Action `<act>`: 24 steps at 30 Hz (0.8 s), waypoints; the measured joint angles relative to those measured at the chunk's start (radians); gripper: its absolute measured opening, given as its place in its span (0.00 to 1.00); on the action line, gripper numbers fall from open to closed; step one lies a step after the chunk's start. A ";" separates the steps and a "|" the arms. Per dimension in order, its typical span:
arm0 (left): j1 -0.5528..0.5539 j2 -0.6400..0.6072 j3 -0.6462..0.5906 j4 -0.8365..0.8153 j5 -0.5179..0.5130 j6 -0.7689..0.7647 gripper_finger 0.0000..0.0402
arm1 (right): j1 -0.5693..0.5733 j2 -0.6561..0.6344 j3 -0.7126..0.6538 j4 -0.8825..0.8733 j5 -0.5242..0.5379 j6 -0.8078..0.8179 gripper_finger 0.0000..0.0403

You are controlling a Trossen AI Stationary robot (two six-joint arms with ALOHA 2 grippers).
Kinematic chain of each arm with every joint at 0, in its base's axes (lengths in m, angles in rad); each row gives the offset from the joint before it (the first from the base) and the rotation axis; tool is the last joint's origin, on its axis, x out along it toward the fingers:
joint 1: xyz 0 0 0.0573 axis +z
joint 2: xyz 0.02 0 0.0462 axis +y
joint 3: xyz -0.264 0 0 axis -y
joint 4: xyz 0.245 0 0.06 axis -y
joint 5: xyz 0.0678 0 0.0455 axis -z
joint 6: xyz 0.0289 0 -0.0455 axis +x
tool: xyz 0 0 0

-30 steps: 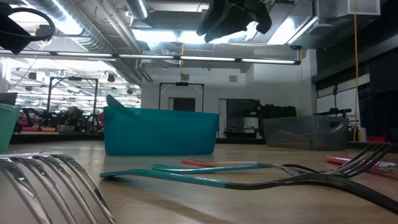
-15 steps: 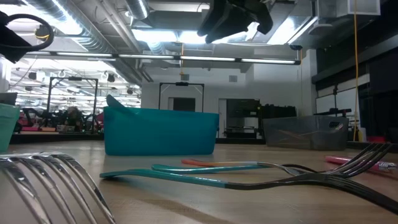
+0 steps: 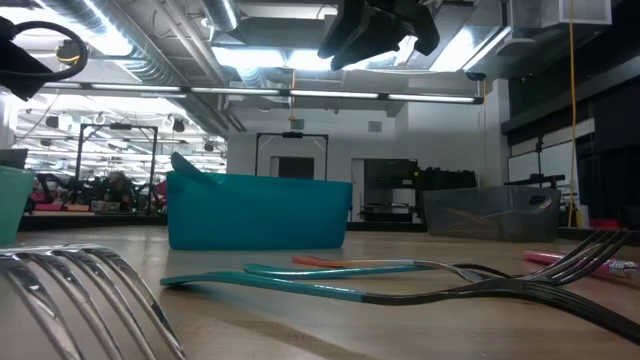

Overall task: Sort silverware by color (type)
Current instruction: Put the left orange fork into the light blue bin

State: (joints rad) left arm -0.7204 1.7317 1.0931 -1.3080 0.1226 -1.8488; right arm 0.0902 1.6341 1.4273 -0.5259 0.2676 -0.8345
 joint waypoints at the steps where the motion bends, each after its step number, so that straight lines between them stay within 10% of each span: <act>1: 0.000 0.000 0.000 0.002 -0.001 0.000 0.12 | 0.000 0.000 0.000 0.000 0.000 0.000 0.36; 24: 0.000 -0.151 0.000 0.028 0.018 0.006 0.11 | 0.001 0.000 0.000 -0.002 0.061 0.000 0.36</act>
State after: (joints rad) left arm -0.7205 1.5806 1.0935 -1.2798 0.1406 -1.8430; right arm 0.0910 1.6341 1.4273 -0.5274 0.3290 -0.8350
